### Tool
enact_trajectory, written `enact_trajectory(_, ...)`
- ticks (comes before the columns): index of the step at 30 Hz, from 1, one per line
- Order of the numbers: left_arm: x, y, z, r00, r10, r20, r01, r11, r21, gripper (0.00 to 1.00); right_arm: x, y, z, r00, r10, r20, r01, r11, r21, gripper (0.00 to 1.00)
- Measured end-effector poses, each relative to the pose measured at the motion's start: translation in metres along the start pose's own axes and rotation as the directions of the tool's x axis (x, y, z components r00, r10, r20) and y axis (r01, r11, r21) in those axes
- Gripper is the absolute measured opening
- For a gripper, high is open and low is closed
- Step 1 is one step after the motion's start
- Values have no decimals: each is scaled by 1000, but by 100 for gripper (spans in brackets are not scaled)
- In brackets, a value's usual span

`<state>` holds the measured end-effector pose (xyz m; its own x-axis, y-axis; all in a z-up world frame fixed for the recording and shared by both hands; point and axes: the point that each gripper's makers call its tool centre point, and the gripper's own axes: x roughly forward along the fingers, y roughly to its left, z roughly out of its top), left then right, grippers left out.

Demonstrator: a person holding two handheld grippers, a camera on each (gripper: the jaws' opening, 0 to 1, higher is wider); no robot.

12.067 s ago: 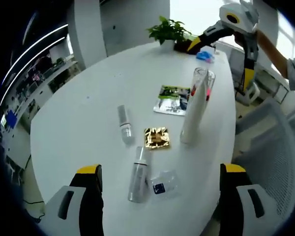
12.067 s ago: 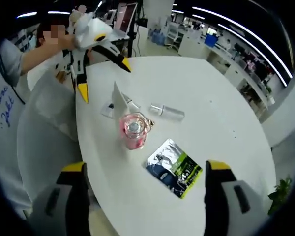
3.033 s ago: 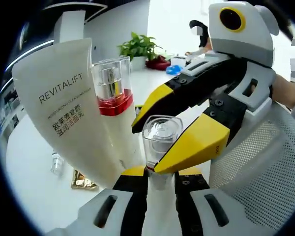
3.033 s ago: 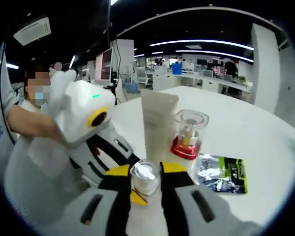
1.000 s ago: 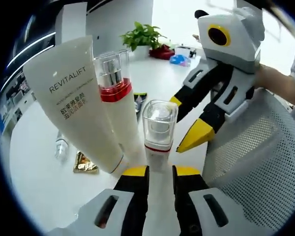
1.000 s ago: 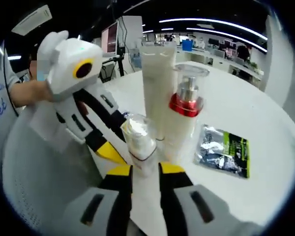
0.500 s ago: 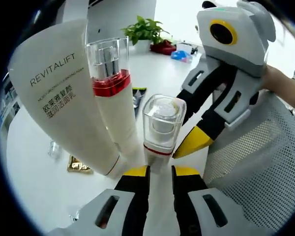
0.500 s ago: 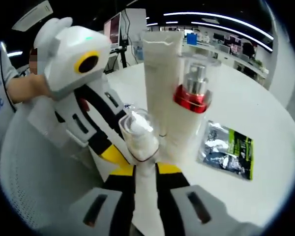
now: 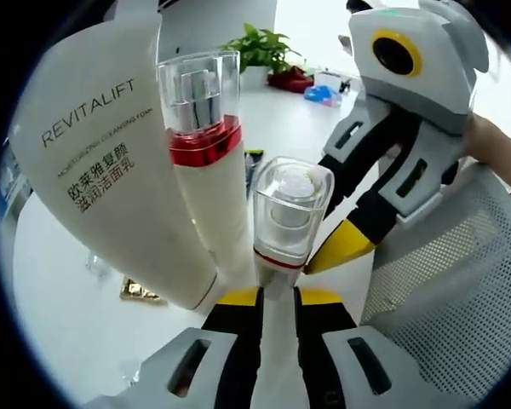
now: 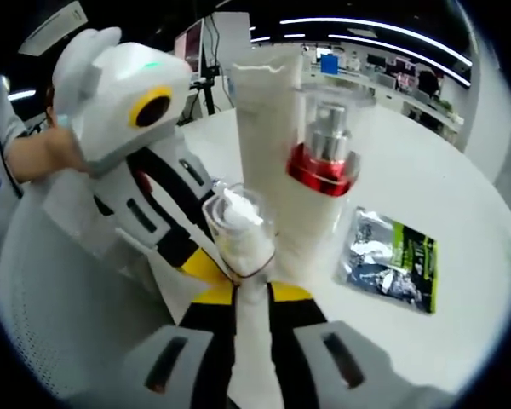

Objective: Arrange the skincare products in the storage area until every visible bottle or jar stands upright without overlapping.

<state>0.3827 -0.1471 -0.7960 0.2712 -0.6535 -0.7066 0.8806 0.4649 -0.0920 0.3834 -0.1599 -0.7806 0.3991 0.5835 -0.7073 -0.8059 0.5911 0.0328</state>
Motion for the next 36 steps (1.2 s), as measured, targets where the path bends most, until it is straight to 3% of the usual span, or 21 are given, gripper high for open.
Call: enact_trajectory(36, -2, 13, 2, 999, 43, 3, -43, 999, -11, 7, 13, -6, -2, 999, 4, -36, -4, 1000, 3, 11)
